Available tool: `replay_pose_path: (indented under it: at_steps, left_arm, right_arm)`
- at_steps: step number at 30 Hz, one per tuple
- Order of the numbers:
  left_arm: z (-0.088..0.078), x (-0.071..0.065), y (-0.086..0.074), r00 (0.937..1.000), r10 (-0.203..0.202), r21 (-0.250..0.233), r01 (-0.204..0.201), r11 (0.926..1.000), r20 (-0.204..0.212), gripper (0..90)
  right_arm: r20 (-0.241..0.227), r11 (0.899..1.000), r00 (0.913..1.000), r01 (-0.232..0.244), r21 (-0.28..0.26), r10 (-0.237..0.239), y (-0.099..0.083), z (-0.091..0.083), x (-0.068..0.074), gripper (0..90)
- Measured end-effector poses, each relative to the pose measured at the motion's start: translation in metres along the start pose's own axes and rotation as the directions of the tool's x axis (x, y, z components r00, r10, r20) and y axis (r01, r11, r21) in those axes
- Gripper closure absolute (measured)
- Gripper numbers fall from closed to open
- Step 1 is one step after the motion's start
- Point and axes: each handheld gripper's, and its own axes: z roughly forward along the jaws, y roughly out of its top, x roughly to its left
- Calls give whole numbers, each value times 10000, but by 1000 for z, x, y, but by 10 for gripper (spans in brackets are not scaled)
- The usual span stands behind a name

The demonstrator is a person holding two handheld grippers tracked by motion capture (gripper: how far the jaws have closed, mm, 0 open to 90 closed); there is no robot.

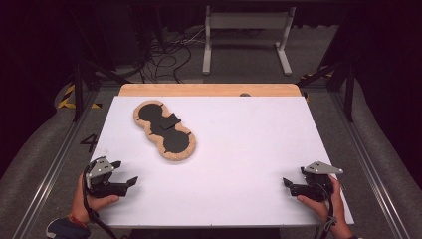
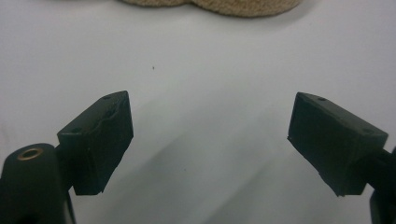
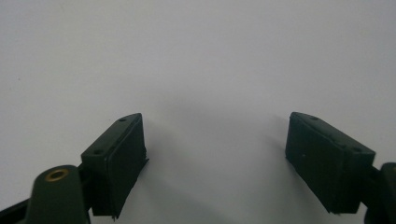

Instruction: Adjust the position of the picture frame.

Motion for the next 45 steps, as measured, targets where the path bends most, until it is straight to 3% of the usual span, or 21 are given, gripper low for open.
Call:
replay_pose_path:
  at_steps: [2,6,9,15,21,25,29,34,36,37,38,39,43,45]
  left_arm:
    - [-5,-3,1,9996,223,-331,-218,9992,146,139]
    - [-10,-7,1,9991,417,-554,-413,9976,49,145]
    - [-13,-9,-1,9994,303,-703,-311,9970,-138,155]
    - [-21,-10,-3,9987,233,-989,-278,9947,-462,182]
    - [-23,-11,-1,9981,331,-1063,-385,9936,-521,223]
    - [-21,-9,4,9980,270,-1190,-338,9923,-580,210]
    - [-18,-9,8,9978,381,-1319,-449,9902,-538,208]
    - [-10,-9,12,9976,597,-1253,-635,9901,-340,227]
    - [-7,-8,15,9976,662,-1191,-684,9905,-220,262]
    - [-6,-7,16,9976,661,-1181,-679,9907,-188,282]
    - [-5,-6,17,9975,695,-1179,-706,9905,-133,296]
    - [-4,-6,19,9976,692,-1175,-695,9906,-72,326]
    - [1,-1,24,9986,516,-1259,-504,9908,60,410]
    - [5,1,30,9974,674,-1241,-637,9902,265,425]
  right_arm:
    - [-110,10000,9999,27,-41,-27,1,0,-1,219]
    - [-236,9994,9996,124,-312,-131,4,-2,1,236]
    - [-442,9956,9989,134,-922,-175,12,-7,5,265]
    - [-738,9864,9958,413,-1593,-536,29,-11,18,303]
    - [-1010,9822,9918,593,-1785,-782,46,-7,30,324]
    - [-1236,9805,9860,893,-1752,-1119,65,6,45,324]
    - [-1585,9791,9812,795,-1873,-1100,87,20,60,323]
    - [-2192,9765,9662,927,-1948,-1354,118,47,86,346]
    - [-2336,9763,9618,980,-1928,-1427,126,56,94,404]
    - [-2598,9766,9539,1022,-1894,-1502,130,61,98,499]
    - [-2752,9770,9487,1068,-1846,-1557,135,66,102,540]
    - [-2734,9764,9480,1148,-1830,-1627,139,72,107,562]
    - [-2928,9774,9412,1213,-1729,-1686,157,93,123,560]
    - [-3083,9787,9368,1174,-1687,-1655,167,102,132,521]
